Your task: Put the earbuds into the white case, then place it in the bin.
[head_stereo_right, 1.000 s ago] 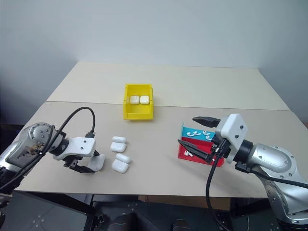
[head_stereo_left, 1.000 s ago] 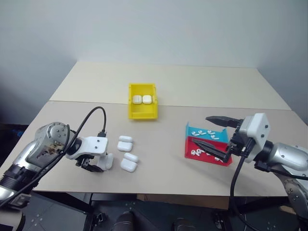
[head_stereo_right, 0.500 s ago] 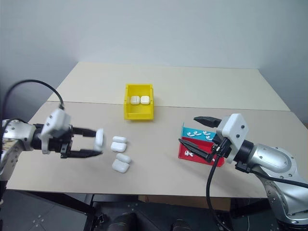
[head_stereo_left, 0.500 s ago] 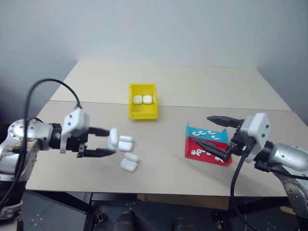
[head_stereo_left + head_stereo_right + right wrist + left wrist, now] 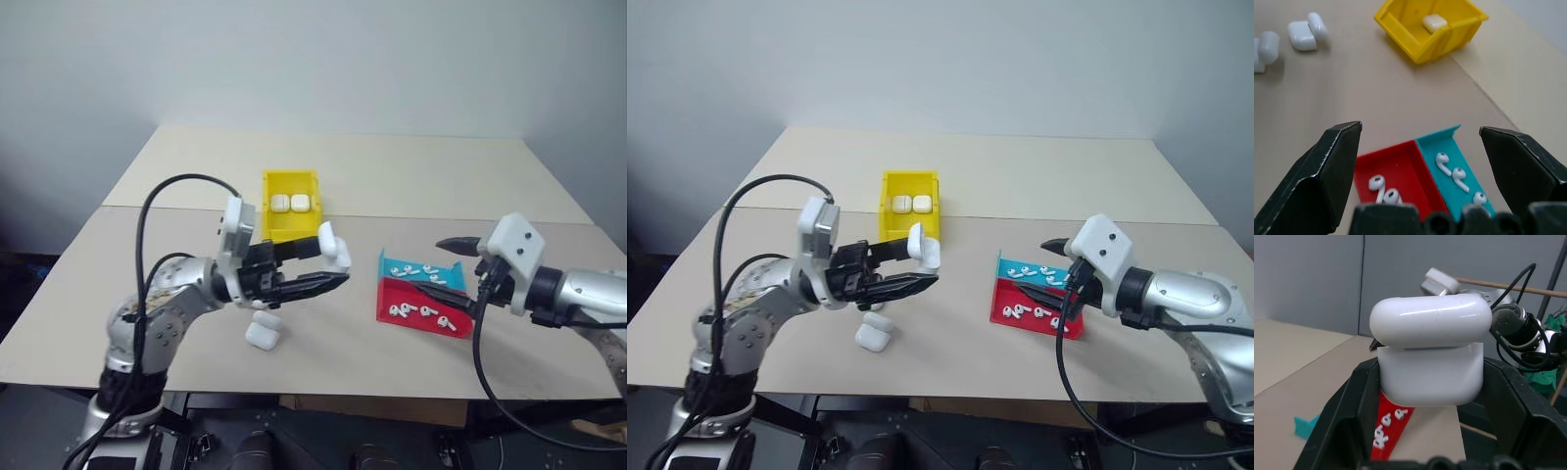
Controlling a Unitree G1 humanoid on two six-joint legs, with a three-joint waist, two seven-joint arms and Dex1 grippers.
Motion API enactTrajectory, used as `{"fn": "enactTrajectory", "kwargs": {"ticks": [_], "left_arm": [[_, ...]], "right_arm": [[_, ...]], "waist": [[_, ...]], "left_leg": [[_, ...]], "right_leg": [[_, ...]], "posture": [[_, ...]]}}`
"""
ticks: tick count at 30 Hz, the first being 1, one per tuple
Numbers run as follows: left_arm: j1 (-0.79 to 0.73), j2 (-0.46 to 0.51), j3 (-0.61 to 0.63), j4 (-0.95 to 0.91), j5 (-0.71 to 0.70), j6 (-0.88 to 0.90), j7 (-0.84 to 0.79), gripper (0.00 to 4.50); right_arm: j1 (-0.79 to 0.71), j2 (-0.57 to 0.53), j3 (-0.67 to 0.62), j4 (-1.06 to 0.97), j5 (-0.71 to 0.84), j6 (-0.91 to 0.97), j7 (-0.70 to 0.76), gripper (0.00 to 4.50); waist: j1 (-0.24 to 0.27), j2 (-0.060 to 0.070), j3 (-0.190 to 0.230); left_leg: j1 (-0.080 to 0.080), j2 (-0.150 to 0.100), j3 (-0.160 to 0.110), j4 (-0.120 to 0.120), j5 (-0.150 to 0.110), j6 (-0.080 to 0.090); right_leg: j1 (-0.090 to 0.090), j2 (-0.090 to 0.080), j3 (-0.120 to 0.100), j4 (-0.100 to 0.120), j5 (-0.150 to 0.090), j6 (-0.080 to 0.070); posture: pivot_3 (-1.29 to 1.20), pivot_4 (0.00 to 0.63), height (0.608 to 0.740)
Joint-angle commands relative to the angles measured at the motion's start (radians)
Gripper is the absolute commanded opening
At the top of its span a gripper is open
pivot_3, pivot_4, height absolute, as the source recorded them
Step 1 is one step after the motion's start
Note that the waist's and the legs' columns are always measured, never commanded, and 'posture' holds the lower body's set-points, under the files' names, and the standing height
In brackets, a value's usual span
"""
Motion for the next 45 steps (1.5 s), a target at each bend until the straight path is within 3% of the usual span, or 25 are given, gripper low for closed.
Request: {"fn": "enactTrajectory", "kwargs": {"ticks": [1,7,17,20,37,40,45], "left_arm": [[-0.055,-0.075,-0.054,0.100,0.057,-0.174,-0.110,2.78],[-0.134,-0.173,-0.096,0.227,0.096,-0.287,-0.194,2.78],[-0.103,-0.205,-0.076,0.166,0.070,-0.330,-0.183,2.78],[-0.075,-0.197,-0.069,0.143,0.072,-0.329,-0.163,2.78],[0.010,-0.164,-0.093,0.067,0.077,-0.318,-0.108,2.78],[0.020,-0.159,-0.094,0.051,0.070,-0.310,-0.099,2.78],[0.037,-0.151,-0.096,0.028,0.071,-0.300,-0.082,2.78]], "right_arm": [[-0.089,-0.106,0.081,0.037,-0.018,0.112,0.070,4.50],[-0.270,-0.205,0.283,0.163,-0.128,0.154,0.193,4.50],[-0.497,-0.175,0.598,0.390,-0.401,0.147,0.410,4.50],[-0.531,-0.157,0.630,0.428,-0.437,0.176,0.444,3.94],[-0.553,-0.042,0.725,0.457,-0.528,0.309,0.490,3.94],[-0.561,-0.031,0.732,0.477,-0.540,0.310,0.489,3.31],[-0.566,-0.011,0.741,0.509,-0.554,0.309,0.485,3.31]], "waist": [[0.000,0.001,-0.001],[-0.002,0.001,-0.001],[-0.011,0.002,-0.001],[-0.013,0.002,-0.001],[-0.011,0.002,-0.001],[-0.012,0.002,-0.001],[-0.012,0.002,-0.001]], "left_leg": [[0.000,0.000,0.000,0.000,0.000,0.000],[0.000,0.000,0.000,0.001,0.000,0.001],[-0.001,0.000,0.000,0.001,-0.001,0.001],[-0.001,0.000,0.000,0.001,-0.001,0.001],[-0.001,0.000,0.000,0.001,-0.001,0.001],[-0.001,0.000,0.000,0.001,-0.001,0.001],[-0.001,0.000,0.000,0.001,-0.001,0.001]], "right_leg": [[0.000,0.000,0.000,0.000,0.000,0.000],[0.000,0.000,0.000,0.000,0.000,0.000],[-0.002,0.000,0.000,0.000,0.000,0.000],[-0.002,0.000,0.000,0.000,0.000,0.000],[-0.002,0.000,0.000,0.000,0.000,0.000],[-0.002,0.000,0.000,0.000,0.000,0.000],[-0.002,0.000,0.000,0.000,0.000,0.000]], "posture": [[0.00,0.150,0.740],[0.00,0.150,0.740],[0.00,0.150,0.740],[0.00,0.150,0.740],[0.00,0.150,0.740],[0.00,0.150,0.740],[0.00,0.150,0.740]]}}
